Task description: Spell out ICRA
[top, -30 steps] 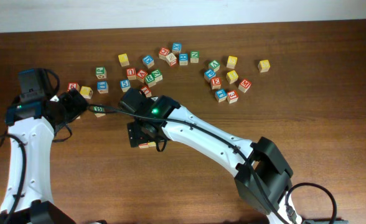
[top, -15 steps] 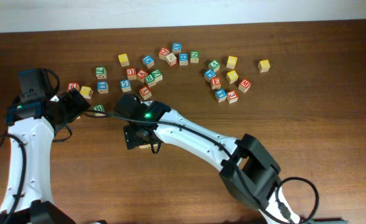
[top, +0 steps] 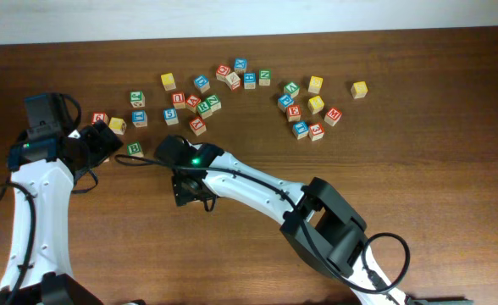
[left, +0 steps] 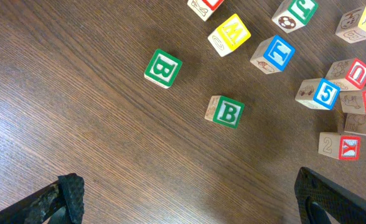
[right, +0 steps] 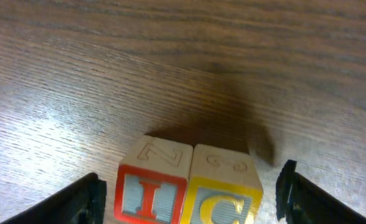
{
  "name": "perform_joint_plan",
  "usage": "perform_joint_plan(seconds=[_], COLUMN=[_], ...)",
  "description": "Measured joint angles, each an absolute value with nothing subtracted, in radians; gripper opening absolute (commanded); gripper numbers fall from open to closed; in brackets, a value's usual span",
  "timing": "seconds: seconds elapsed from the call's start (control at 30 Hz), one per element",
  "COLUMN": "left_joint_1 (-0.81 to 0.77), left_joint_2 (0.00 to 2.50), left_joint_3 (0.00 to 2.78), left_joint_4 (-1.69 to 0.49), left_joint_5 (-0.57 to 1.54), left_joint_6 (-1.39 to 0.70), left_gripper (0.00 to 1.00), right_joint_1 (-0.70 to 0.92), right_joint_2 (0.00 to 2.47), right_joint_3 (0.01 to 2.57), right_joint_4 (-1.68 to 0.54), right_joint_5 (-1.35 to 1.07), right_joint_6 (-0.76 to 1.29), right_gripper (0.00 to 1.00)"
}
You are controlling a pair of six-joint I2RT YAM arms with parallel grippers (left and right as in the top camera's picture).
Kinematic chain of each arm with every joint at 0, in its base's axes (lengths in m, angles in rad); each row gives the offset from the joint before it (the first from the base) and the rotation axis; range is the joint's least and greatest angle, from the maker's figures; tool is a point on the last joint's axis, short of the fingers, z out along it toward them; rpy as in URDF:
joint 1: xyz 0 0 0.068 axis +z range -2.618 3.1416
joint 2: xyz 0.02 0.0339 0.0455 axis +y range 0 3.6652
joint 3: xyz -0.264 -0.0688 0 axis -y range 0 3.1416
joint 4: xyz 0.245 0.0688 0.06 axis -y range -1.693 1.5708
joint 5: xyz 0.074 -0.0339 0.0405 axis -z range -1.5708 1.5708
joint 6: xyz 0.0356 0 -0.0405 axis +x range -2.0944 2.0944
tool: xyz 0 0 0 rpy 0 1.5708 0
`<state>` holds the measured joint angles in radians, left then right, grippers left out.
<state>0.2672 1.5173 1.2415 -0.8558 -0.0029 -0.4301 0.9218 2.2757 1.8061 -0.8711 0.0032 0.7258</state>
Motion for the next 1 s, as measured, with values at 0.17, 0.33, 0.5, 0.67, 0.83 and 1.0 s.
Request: perform_joint_plan(seconds=[0.17,0.33,0.5,0.67,0.83,1.0], left_joint_1=[0.267,0.267,0.267,0.267,0.267,0.267], left_joint_2=[1.517,1.517,1.517,1.517,1.517,1.517], left_joint_3=[1.242,1.242,1.242,1.242,1.242,1.242], left_joint_4=[-0.856,-0.856,-0.856,-0.856,-0.856,-0.856], left_joint_5=[-0.003,-0.003,-0.003,-0.003,-0.003,-0.003], left_joint_6=[-0.43,-0.43,-0.43,-0.43,-0.43,-0.43], left_gripper=[0.99,0.99,0.99,0.99,0.99,0.99], right_joint_1=[0.925,0.933,0.933,0.934,0.936,0.936], right_joint_2=[2.283,2.283,2.283,2.283,2.283,2.283], right_joint_3=[1.806,1.806,1.806,1.806,1.806,1.806], right_joint_4=[-0.87,-0.868,-0.868,-0.87,-0.869,-0.87], right_joint_5=[0.003,0.003,0.008,0.025,0.03,0.038], right_joint_6=[0.725,0.726,0.751,0.771,0.788,0.808], right_gripper=[0.58,0.51,0.51,0.51,0.53,0.74])
